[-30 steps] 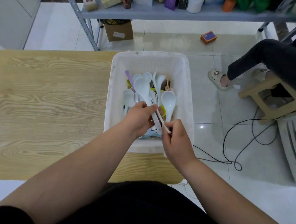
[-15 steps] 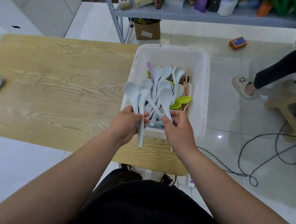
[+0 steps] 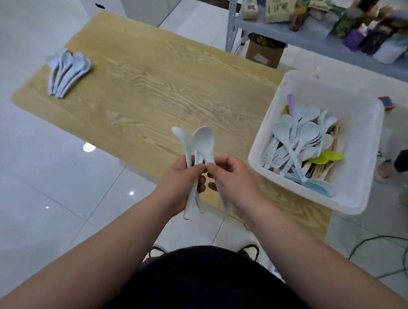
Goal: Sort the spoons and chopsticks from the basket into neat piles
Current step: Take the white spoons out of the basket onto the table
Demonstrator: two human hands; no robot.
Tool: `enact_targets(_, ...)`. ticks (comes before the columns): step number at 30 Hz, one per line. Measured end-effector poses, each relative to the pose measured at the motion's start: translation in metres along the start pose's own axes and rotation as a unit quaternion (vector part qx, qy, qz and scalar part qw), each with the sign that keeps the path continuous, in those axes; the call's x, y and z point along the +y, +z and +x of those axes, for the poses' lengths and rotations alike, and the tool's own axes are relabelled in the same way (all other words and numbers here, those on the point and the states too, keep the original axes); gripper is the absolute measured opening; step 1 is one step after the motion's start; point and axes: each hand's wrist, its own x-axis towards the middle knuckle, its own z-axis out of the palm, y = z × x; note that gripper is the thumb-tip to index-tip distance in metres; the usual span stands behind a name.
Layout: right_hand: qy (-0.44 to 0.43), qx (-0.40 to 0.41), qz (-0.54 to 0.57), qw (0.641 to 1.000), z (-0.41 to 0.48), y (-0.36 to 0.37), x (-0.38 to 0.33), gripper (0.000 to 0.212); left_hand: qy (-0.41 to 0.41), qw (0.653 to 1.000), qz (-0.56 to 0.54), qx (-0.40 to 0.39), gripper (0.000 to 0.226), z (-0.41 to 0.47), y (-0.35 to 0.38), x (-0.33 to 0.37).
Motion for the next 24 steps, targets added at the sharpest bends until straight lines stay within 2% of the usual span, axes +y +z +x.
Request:
enact_targets(3,0.015,-0.021,0.015,1.0,0.001,0.063,0.004,0.009,0.018,0.999,0.023,0.019,0.015,-0.012,-0.063,0.0)
enact_targets(6,0.019,-0.04,0.005,0.999,0.005,0.122,0.009,0.009,0.018,0.998,0.049,0.044,0.02,-0.022,-0.122,0.0)
enact_targets(11,0.037,-0.056,0.021,0.998,0.014,0.196,0.015,0.014,0.019,0.997,0.03,0.074,0.022,-0.028,-0.192,0.012)
enact_targets(15,0.042,-0.054,-0.016,0.998,0.028,0.222,0.02,0.018,0.033,0.997,0.029,0.06,0.028,-0.023,-0.215,0.018)
enact_targets(19,0.068,-0.072,-0.017,0.995,0.056,0.23,0.016,0.029,0.006,0.997,0.039,0.072,0.024,0.005,-0.229,0.025)
enact_targets(24,0.099,-0.096,-0.01,0.99,0.107,0.246,-0.002,0.016,-0.036,0.994,0.056,0.083,0.023,0.046,-0.243,0.053)
